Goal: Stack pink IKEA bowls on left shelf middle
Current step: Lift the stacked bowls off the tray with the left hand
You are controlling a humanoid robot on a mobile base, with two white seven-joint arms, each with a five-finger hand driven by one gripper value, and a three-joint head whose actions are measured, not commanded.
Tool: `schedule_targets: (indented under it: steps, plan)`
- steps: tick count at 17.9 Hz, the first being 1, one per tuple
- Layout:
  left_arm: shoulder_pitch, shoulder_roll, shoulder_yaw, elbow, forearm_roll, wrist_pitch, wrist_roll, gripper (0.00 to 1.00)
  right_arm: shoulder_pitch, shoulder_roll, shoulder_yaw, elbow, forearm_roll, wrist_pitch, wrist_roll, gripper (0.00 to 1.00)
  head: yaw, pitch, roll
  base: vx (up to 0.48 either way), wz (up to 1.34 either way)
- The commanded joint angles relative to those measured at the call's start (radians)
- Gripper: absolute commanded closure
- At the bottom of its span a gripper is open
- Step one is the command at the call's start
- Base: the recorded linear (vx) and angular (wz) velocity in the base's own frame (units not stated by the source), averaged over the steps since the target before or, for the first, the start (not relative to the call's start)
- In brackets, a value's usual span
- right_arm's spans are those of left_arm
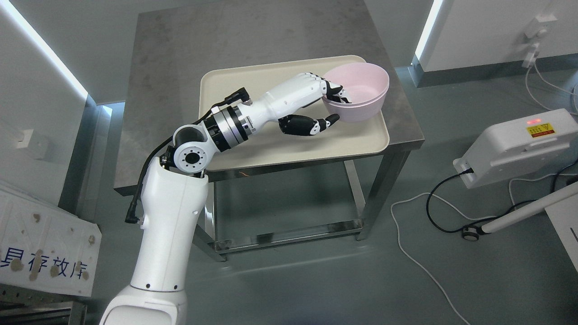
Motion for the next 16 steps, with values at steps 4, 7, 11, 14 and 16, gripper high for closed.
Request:
schedule_targets:
  steps: [4,7,11,14,16]
  plan:
    - [0.091,0.018,0.202,-0.206,0.111,-0.064,-0.005,0.95,0.000,-0.017,0.000,0.000,0.000,-0.001,0.000,0.00,0.0000,0.000,0.000,-0.032,0.04]
    - [0.135,0.018,0.199,-0.207,0.115,-0.078,0.005,0.95,0.000,-0.017,0.000,0.000,0.000,-0.001,0.000,0.00,0.0000,0.000,0.000,-0.101,0.10]
    - [0.181,0.018,0.204,-0.223,0.121,-0.100,0.008,0.95,0.000,-0.017,0.000,0.000,0.000,-0.001,0.000,0.00,0.0000,0.000,0.000,-0.226,0.13]
    - [0.184,0.018,0.213,-0.239,0.119,-0.093,0.008,0.95,0.000,-0.017,0.000,0.000,0.000,-0.001,0.000,0.00,0.0000,0.000,0.000,-0.306,0.04]
    - [0.190,0.018,0.220,-0.239,0.121,-0.095,0.010,0.94,0.000,-0.017,0.000,0.000,0.000,-0.001,0.000,0.00,0.0000,0.000,0.000,-0.286,0.16]
